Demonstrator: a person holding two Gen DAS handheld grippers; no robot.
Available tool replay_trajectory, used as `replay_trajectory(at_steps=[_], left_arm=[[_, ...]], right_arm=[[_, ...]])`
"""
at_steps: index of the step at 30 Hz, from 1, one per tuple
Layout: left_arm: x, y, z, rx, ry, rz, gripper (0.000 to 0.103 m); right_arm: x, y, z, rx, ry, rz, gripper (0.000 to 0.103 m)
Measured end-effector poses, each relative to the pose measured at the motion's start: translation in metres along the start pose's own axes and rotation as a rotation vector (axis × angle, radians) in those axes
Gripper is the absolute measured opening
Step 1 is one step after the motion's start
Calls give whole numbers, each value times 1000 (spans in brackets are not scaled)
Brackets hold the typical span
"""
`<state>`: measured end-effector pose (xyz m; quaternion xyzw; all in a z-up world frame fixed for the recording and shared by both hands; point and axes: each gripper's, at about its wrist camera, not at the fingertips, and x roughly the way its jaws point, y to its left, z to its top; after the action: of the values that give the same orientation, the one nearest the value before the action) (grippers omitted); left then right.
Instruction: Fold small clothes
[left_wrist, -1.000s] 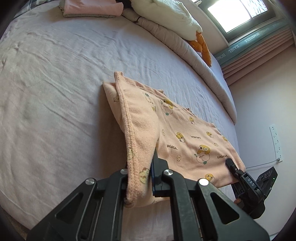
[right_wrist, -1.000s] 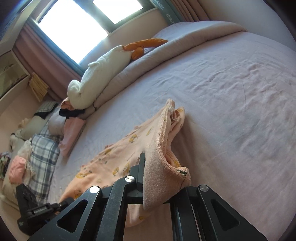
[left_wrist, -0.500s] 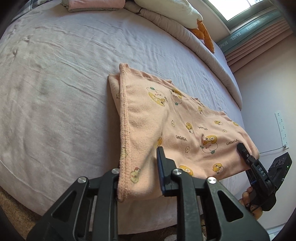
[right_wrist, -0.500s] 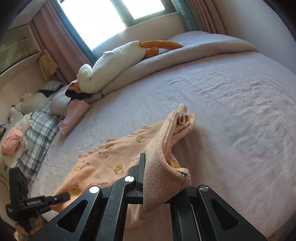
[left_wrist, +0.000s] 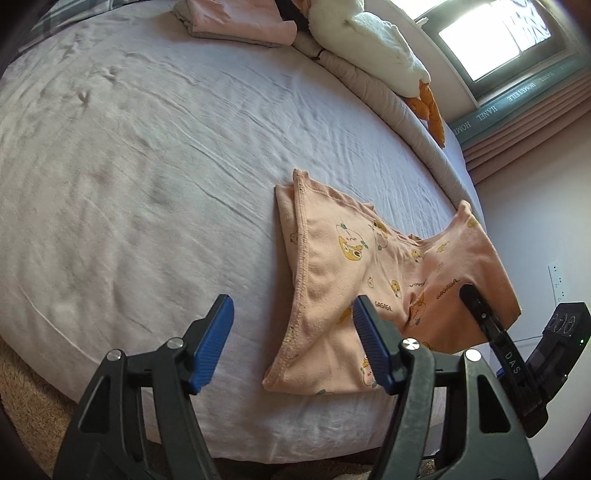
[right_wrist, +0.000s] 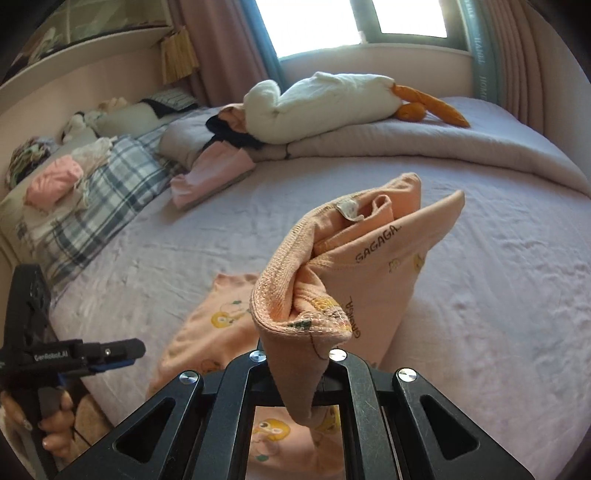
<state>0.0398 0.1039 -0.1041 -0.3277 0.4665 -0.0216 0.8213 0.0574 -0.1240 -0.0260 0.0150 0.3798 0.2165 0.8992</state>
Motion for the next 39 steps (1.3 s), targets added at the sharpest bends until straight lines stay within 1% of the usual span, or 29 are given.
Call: replay_trajectory(at_steps=[4, 7, 9, 12, 16, 17, 18, 19, 21, 23, 24, 27, 29, 33, 36, 38, 39], left_arm=[[-5, 6, 3, -21, -9, -10, 67], [-7, 6, 5, -26, -4, -28, 67], [-8, 4, 5, -21, -2, -36, 67], [-7, -4, 9, -7, 13, -60, 67], [-6, -20, 15, 33, 27, -83, 67], [-6, -25, 17, 48, 30, -95, 67], [-5, -30, 19, 66, 35, -107, 69], [-4, -37, 21, 88, 44, -115, 70], [1, -50, 27, 136, 65, -138, 72], [11, -59, 33, 171, 90, -157, 73], [17, -63, 35, 179, 111, -165, 73], [39, -70, 39, 177, 175, -181, 73], [53, -76, 37, 188, 207, -181, 73], [82, -87, 38, 211, 259, -133, 72], [102, -86, 37, 188, 293, -86, 71], [109, -87, 36, 183, 289, -78, 65], [110, -89, 36, 181, 281, -71, 57]], right_arm=[[24, 22, -14, -99, 97, 33, 6], [41, 28, -27, -122, 179, 50, 6], [49, 31, -35, -131, 218, 41, 6], [49, 29, -38, -119, 230, 38, 6], [38, 22, -36, -79, 231, 76, 12], [34, 21, -37, -76, 231, 84, 15], [28, 19, -37, -71, 227, 89, 27], [22, 19, -38, -62, 216, 94, 46], [3, 14, -38, -41, 182, 95, 62], [-13, 11, -39, -36, 153, 91, 63], [-20, 8, -40, -33, 141, 72, 63], [-35, -8, -43, 7, 112, -15, 64], [-38, -22, -45, 56, 109, -60, 64], [-36, -50, -49, 167, 122, -107, 64], [-38, -65, -55, 220, 122, -121, 64], [-38, -71, -59, 245, 128, -135, 64], [-37, -74, -62, 257, 135, -147, 64]])
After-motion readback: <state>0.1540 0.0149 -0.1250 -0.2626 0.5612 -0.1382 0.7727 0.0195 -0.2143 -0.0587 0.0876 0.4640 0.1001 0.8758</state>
